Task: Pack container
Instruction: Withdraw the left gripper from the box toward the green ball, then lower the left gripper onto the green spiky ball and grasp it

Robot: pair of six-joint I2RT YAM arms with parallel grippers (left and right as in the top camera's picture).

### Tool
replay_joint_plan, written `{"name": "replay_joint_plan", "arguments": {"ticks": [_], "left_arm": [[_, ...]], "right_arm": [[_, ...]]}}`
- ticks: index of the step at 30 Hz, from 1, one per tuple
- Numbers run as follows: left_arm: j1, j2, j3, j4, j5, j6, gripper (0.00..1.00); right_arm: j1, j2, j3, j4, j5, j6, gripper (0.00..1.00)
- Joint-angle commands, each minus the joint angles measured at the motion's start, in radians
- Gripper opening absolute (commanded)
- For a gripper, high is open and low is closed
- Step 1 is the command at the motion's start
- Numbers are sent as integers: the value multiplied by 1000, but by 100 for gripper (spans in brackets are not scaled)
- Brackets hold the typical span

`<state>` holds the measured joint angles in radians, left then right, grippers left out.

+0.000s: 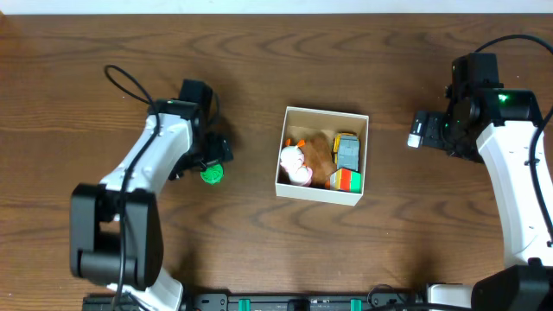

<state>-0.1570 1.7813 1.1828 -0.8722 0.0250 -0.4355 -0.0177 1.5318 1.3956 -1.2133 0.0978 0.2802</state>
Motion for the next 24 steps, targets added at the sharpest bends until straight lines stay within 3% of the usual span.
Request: {"name": "replay_joint_plan", "arguments": {"ticks": [1, 5, 15, 24], "left_arm": [[4, 38, -6, 8, 61, 70, 98], [4, 59, -12, 22, 93, 121, 98], [5, 63, -130, 123, 96, 121, 98], [5, 63, -134, 167, 95, 125, 98]], "right_arm": [[-2, -8, -3, -3, 0, -8, 99], [-2, -8, -3, -2, 0, -8, 99], [-2, -8, -3, -7, 0, -9, 99], [-2, -8, -3, -9, 0, -9, 99]]}}
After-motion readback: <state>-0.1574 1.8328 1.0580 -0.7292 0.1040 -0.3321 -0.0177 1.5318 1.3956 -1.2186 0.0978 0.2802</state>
